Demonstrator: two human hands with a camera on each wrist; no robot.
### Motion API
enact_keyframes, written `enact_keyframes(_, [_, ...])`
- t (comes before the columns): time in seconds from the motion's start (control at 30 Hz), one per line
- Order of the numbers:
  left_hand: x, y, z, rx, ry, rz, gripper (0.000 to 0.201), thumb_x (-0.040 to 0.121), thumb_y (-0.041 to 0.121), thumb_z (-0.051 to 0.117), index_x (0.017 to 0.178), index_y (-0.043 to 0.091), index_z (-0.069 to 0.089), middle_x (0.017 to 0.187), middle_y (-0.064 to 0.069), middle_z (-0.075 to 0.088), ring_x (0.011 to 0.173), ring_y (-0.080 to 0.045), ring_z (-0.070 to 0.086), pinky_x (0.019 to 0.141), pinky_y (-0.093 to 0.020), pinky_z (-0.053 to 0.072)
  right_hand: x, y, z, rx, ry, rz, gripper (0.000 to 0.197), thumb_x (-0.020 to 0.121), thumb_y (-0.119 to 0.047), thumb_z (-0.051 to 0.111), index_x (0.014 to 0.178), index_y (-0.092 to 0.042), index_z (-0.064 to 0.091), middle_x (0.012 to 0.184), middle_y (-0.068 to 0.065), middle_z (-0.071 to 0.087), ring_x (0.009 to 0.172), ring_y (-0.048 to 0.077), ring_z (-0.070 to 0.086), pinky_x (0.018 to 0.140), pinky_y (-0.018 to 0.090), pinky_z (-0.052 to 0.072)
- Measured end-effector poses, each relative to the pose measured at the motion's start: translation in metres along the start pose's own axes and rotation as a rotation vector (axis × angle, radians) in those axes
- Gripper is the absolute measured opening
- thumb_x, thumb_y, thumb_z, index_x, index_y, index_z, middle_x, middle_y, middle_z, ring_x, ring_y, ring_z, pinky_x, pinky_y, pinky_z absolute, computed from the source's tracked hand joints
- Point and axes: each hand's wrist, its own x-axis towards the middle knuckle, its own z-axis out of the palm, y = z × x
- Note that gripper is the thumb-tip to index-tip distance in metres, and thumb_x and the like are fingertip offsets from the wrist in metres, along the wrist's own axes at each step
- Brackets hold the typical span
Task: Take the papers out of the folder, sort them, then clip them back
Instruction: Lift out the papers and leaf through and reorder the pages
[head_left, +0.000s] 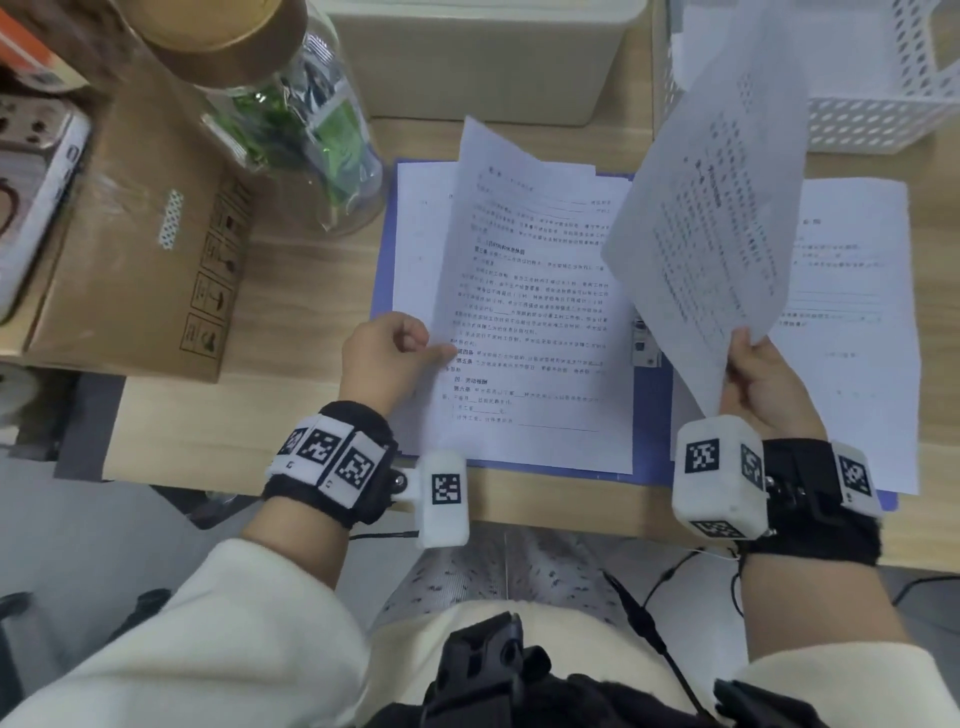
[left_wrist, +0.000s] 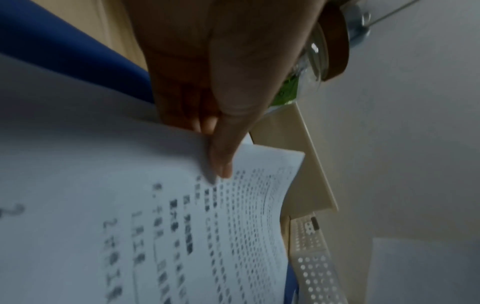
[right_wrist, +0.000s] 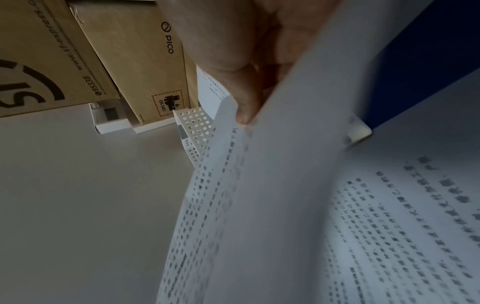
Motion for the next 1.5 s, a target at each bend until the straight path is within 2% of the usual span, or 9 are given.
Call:
enact_keyframes(0.2, [-0.008, 0.006, -0.011, -0.186, -0.132, 0.018, 0.027, 0.074, 0.008, 0.072, 0.096, 0.022, 0.064, 0.054, -0.002, 0.066, 0.052, -0.012, 0.058, 0.062, -0.028, 0.049, -0.001, 0.004, 0.003, -0.094, 0.044, -0.012, 0.041, 0.097, -0.013, 0.042, 0.137, -0.004, 0.043, 0.139, 0.014, 0.052, 0.118, 0.025, 0.056, 0.084, 0.035, 0.056])
enact_keyframes(0.33, [-0.01, 0.006, -0.007, -0.133, -0.139, 0.045, 0.042, 0.08, 0.003, 0.064, 0.112, 0.025, 0.048, 0.043, 0.007, 0.061, 0.043, 0.0, 0.054, 0.047, -0.014, 0.041, -0.001, 0.008, 0.002, -0.171, 0.064, 0.009, 0.02, 0.096, -0.009, 0.043, 0.108, -0.01, 0.058, 0.128, 0.009, 0.057, 0.123, 0.03, 0.051, 0.087, 0.042, 0.051])
enact_keyframes(0.5, [-0.007, -0.003, -0.003, 0.04, 0.018, 0.043, 0.025, 0.076, 0.017, 0.069, 0.087, 0.027, 0.05, 0.06, 0.003, 0.042, 0.06, -0.018, 0.044, 0.066, -0.028, 0.038, -0.002, 0.01, -0.003, -0.236, 0.108, -0.02, 0.015, 0.094, -0.007, 0.047, 0.092, -0.013, 0.061, 0.098, 0.004, 0.07, 0.11, 0.03, 0.059, 0.095, 0.046, 0.05])
enact_keyframes(0.7, [-0.016, 0.013, -0.005, 0.184, 0.182, 0.267, 0.008, 0.078, 0.015, 0.066, 0.084, 0.012, 0.062, 0.088, 0.0, 0.057, 0.082, -0.019, 0.055, 0.08, -0.031, 0.045, -0.001, 0.009, -0.003, -0.286, 0.108, -0.054, 0.019, 0.093, -0.003, 0.049, 0.083, -0.014, 0.061, 0.067, -0.008, 0.075, 0.076, 0.013, 0.066, 0.072, 0.032, 0.059])
enact_keyframes(0.97, [-0.026, 0.031, -0.004, -0.431, -0.172, 0.213, 0.028, 0.084, 0.017, 0.046, 0.105, 0.033, 0.053, 0.103, -0.005, 0.068, 0.094, -0.022, 0.065, 0.091, -0.043, 0.05, -0.002, 0.019, 0.01, -0.643, 0.069, -0.182, 0.022, 0.09, -0.004, 0.057, 0.078, -0.021, 0.062, 0.059, -0.015, 0.069, 0.061, -0.001, 0.064, 0.069, 0.027, 0.054])
enact_keyframes(1.1, [-0.033, 0.033, 0.005, -0.381, -0.215, 0.207, 0.036, 0.084, 0.039, 0.045, 0.119, 0.035, 0.046, 0.129, 0.0, 0.056, 0.122, -0.018, 0.053, 0.108, -0.047, 0.038, 0.0, 0.023, 0.015, -0.769, 0.015, -0.206, 0.014, 0.09, -0.003, 0.055, 0.091, -0.016, 0.06, 0.094, 0.001, 0.071, 0.091, 0.018, 0.066, 0.092, 0.04, 0.051])
enact_keyframes(1.27, [-0.04, 0.039, 0.01, -0.292, -0.279, 0.286, 0.06, 0.073, 0.016, 0.065, 0.12, 0.037, 0.036, 0.135, -0.008, 0.05, 0.123, -0.02, 0.051, 0.106, -0.046, 0.04, -0.002, 0.024, 0.018, -0.633, -0.045, -0.119, 0.02, 0.089, -0.001, 0.057, 0.099, -0.017, 0.052, 0.066, -0.012, 0.071, 0.061, -0.002, 0.066, 0.063, 0.021, 0.055])
enact_keyframes(1.37, [-0.045, 0.048, 0.004, -0.266, -0.358, 0.375, 0.052, 0.077, 0.004, 0.056, 0.115, 0.035, 0.041, 0.125, 0.001, 0.056, 0.115, -0.011, 0.055, 0.102, -0.031, 0.043, -0.005, 0.021, 0.02, -0.521, -0.1, -0.07, 0.042, 0.081, -0.002, 0.066, 0.119, -0.01, 0.049, 0.085, -0.002, 0.069, 0.075, 0.008, 0.067, 0.064, 0.019, 0.056])
enact_keyframes(1.5, [-0.056, 0.068, -0.016, -0.342, -0.622, 0.418, 0.048, 0.075, 0.001, 0.063, 0.11, 0.031, 0.05, 0.104, 0.021, 0.067, 0.101, 0.001, 0.061, 0.088, -0.018, 0.049, -0.005, 0.015, 0.024, -0.298, -0.297, 0.014, 0.086, 0.044, -0.036, 0.09, 0.118, -0.006, 0.056, 0.107, 0.006, 0.072, 0.102, 0.023, 0.067, 0.083, 0.035, 0.057])
